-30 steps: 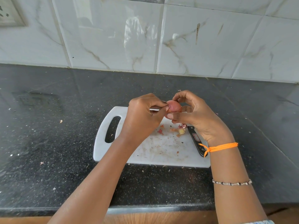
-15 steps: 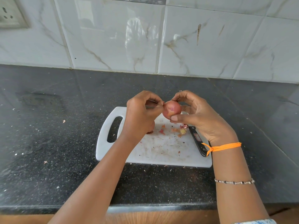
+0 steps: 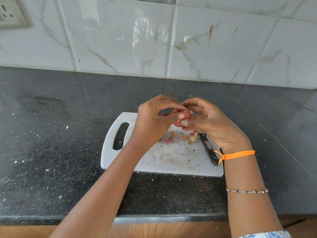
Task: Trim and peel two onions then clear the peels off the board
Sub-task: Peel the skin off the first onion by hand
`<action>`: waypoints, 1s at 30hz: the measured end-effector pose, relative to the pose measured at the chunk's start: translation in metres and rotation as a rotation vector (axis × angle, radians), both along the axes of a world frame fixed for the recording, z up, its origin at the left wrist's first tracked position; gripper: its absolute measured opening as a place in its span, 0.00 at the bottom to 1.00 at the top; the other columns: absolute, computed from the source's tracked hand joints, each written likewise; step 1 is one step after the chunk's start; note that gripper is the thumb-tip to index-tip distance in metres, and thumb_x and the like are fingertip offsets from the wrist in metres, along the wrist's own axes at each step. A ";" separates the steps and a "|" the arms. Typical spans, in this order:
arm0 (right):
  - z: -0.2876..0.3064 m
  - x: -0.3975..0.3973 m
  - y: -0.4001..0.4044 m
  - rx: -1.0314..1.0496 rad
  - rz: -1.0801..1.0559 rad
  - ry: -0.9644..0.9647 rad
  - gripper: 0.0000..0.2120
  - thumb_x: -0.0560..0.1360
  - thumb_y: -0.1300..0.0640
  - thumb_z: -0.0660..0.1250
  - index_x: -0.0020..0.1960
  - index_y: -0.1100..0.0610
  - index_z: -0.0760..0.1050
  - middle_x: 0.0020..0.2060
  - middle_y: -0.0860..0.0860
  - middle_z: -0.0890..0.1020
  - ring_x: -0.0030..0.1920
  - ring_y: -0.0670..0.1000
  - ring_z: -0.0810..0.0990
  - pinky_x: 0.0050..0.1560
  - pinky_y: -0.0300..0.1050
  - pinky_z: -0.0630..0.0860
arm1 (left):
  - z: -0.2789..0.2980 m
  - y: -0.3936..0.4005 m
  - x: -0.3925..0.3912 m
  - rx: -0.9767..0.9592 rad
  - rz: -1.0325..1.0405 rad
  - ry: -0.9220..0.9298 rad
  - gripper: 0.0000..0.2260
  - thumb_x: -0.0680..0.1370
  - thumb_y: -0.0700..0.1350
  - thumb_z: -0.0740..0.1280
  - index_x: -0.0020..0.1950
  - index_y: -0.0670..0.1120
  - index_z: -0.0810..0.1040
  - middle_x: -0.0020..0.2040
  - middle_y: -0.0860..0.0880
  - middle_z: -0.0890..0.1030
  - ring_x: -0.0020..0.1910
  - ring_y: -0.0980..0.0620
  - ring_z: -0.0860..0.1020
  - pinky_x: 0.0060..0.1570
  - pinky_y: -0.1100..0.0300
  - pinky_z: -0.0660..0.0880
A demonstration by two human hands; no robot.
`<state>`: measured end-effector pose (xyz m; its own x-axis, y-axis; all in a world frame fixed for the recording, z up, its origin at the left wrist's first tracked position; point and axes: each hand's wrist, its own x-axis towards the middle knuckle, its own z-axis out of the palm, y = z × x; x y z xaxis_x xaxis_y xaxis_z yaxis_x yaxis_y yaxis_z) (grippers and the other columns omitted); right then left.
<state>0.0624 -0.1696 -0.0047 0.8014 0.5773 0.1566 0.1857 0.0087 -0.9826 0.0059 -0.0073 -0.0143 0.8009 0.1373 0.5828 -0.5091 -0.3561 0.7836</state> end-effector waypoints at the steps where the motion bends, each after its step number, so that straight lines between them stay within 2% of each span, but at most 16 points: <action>1: 0.000 0.000 0.000 -0.004 -0.006 0.001 0.23 0.61 0.63 0.75 0.54 0.58 0.75 0.51 0.53 0.82 0.47 0.52 0.84 0.42 0.43 0.80 | 0.000 0.000 0.000 -0.002 0.005 0.002 0.08 0.70 0.38 0.74 0.47 0.47 0.84 0.46 0.52 0.81 0.46 0.61 0.79 0.42 0.71 0.75; 4: 0.001 0.000 -0.001 -0.017 -0.017 -0.003 0.22 0.60 0.62 0.75 0.53 0.58 0.76 0.49 0.52 0.82 0.45 0.50 0.84 0.41 0.42 0.80 | 0.000 0.000 -0.001 0.010 0.031 -0.012 0.08 0.71 0.38 0.73 0.47 0.48 0.84 0.44 0.53 0.82 0.45 0.60 0.80 0.40 0.72 0.75; 8: 0.001 0.000 -0.001 -0.019 -0.015 -0.003 0.21 0.60 0.62 0.75 0.52 0.58 0.76 0.49 0.52 0.81 0.44 0.49 0.84 0.41 0.43 0.81 | -0.001 0.003 0.001 0.045 0.056 -0.035 0.07 0.71 0.37 0.73 0.46 0.47 0.84 0.42 0.53 0.83 0.44 0.59 0.81 0.44 0.72 0.74; 12: 0.000 0.001 -0.001 0.008 -0.018 0.007 0.21 0.60 0.62 0.75 0.52 0.57 0.76 0.49 0.53 0.81 0.45 0.49 0.84 0.40 0.42 0.81 | -0.002 0.004 0.003 0.007 0.105 -0.015 0.04 0.71 0.37 0.73 0.41 0.47 0.83 0.42 0.54 0.82 0.43 0.60 0.80 0.44 0.69 0.75; 15: 0.000 0.000 0.000 0.016 -0.022 0.009 0.22 0.60 0.62 0.75 0.52 0.56 0.75 0.50 0.53 0.80 0.46 0.50 0.84 0.40 0.42 0.81 | -0.005 0.003 0.005 0.071 0.142 -0.048 0.01 0.73 0.37 0.72 0.41 0.42 0.82 0.42 0.50 0.81 0.43 0.58 0.79 0.43 0.68 0.76; 19: 0.001 -0.001 -0.001 0.030 -0.002 0.006 0.21 0.61 0.63 0.74 0.53 0.56 0.75 0.51 0.51 0.79 0.48 0.51 0.83 0.43 0.43 0.81 | -0.008 0.002 0.010 0.157 0.201 -0.075 0.02 0.75 0.35 0.68 0.42 0.38 0.80 0.43 0.48 0.78 0.41 0.55 0.78 0.41 0.69 0.76; 22: 0.002 -0.002 -0.002 0.100 0.043 0.018 0.23 0.64 0.66 0.71 0.58 0.57 0.74 0.55 0.53 0.76 0.53 0.54 0.81 0.48 0.47 0.81 | -0.011 0.004 0.013 0.111 0.218 -0.014 0.03 0.76 0.33 0.67 0.43 0.38 0.79 0.44 0.46 0.77 0.41 0.53 0.79 0.37 0.72 0.76; 25: 0.004 -0.004 -0.003 0.161 0.074 0.034 0.24 0.66 0.68 0.68 0.61 0.58 0.72 0.56 0.52 0.76 0.54 0.54 0.81 0.51 0.49 0.81 | -0.012 0.005 0.014 0.076 0.223 0.055 0.04 0.76 0.33 0.66 0.43 0.39 0.80 0.44 0.46 0.78 0.41 0.51 0.80 0.37 0.72 0.76; 27: 0.003 -0.003 -0.002 0.145 0.049 0.029 0.22 0.66 0.68 0.71 0.58 0.57 0.73 0.55 0.52 0.76 0.53 0.54 0.82 0.51 0.50 0.81 | -0.010 0.003 0.012 -0.026 0.151 0.115 0.06 0.78 0.34 0.64 0.47 0.39 0.80 0.46 0.46 0.80 0.44 0.51 0.81 0.39 0.68 0.78; 30: 0.000 0.001 0.001 0.100 -0.043 -0.035 0.20 0.63 0.64 0.76 0.52 0.54 0.75 0.49 0.50 0.78 0.49 0.52 0.83 0.52 0.52 0.81 | -0.003 0.002 0.007 -0.226 -0.082 0.206 0.06 0.79 0.40 0.64 0.53 0.42 0.79 0.49 0.46 0.82 0.47 0.52 0.83 0.45 0.58 0.81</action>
<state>0.0639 -0.1689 -0.0050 0.8181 0.5227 0.2399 0.2223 0.0972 -0.9701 0.0130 -0.0050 -0.0177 0.9128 0.1749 0.3691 -0.3512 -0.1250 0.9279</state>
